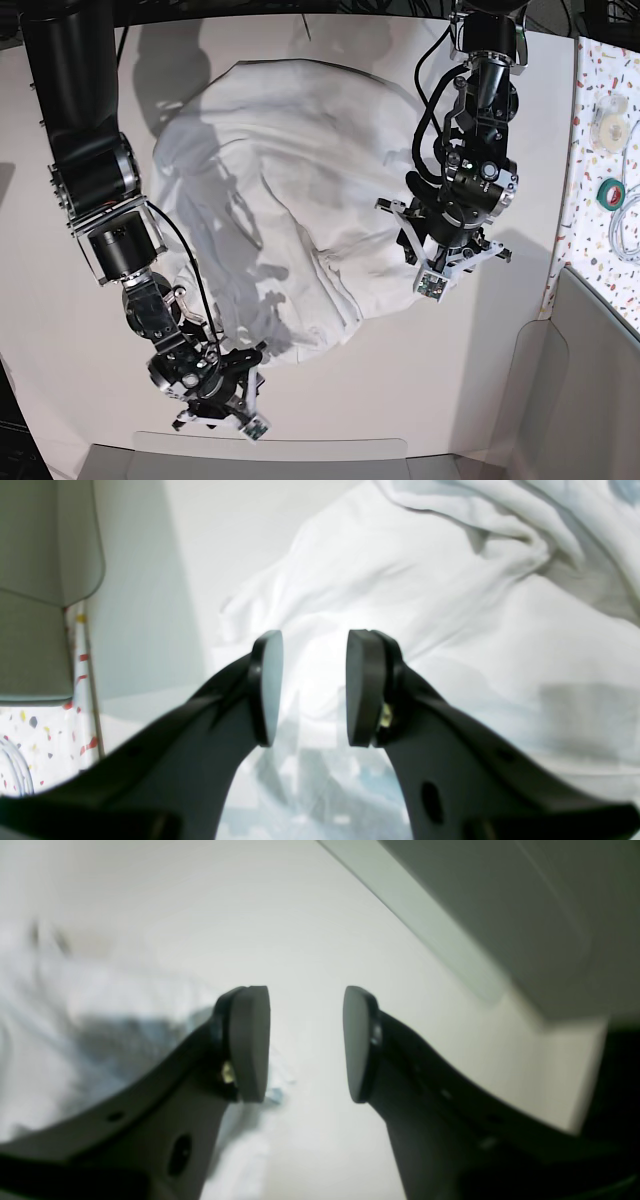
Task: Layout the t-shirt on the table in an organized manner, then fold the t-shirt properly
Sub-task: 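Drag the shirt with both grippers, spreading the grippers apart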
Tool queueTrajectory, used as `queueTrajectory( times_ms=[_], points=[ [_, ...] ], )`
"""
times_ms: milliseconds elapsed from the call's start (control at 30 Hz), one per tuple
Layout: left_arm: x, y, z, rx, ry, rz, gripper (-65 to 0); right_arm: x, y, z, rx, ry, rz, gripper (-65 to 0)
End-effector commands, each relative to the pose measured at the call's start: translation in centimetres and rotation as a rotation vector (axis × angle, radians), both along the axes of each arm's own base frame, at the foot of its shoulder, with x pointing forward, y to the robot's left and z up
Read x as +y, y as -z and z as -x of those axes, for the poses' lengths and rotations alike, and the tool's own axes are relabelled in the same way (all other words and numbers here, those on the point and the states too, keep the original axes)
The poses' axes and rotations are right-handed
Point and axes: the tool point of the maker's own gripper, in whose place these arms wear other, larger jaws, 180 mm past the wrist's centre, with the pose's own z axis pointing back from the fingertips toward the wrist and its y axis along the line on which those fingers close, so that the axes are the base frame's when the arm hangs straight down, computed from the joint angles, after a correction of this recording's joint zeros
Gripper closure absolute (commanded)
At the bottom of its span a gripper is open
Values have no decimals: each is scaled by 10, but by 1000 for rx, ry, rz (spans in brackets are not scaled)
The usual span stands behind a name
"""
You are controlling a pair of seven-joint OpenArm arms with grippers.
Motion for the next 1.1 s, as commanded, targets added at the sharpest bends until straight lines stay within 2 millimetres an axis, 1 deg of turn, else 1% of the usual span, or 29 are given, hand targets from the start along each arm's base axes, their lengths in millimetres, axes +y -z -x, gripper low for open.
queueTrajectory(
  times_ms=[0,100,133,233,367,433,533,633,700,767,867,933,1033,1067],
  points=[
    [1,-12,-5,-43,-1,0,-212,7,-19,-6,-37,-70,17,-233],
    [2,-8,-2,-34,-1,-1,-212,13,-9,7,6,-204,74,-233],
    [2,-7,-2,-32,-1,-1,-212,15,-8,10,11,-232,75,-233],
    [1,-4,1,-23,1,-1,-212,14,-1,12,6,-283,125,-233],
    [1,0,4,-14,3,-1,-212,9,9,13,12,-291,143,-233],
    [1,0,4,-14,1,-1,-212,10,10,14,12,-298,140,-233],
    [3,-1,3,-14,-3,-1,-212,14,16,23,53,-348,145,-233],
    [3,0,4,-13,-4,-1,-212,15,23,27,66,-349,142,-233],
    [3,0,4,-13,-4,-1,-212,18,23,30,61,-363,140,-234],
    [3,0,4,-11,-4,-1,-212,18,34,37,79,-366,136,-234],
    [3,3,7,-2,-4,-1,-212,19,44,43,99,-368,132,-235],
    [3,3,6,-4,-3,-1,-212,27,51,48,112,-380,122,-235],
    [2,4,7,-3,-3,0,-212,30,51,49,111,-381,114,-235],
    [1,4,7,-3,0,1,-212,30,49,46,99,-367,111,-235]
  ],
)
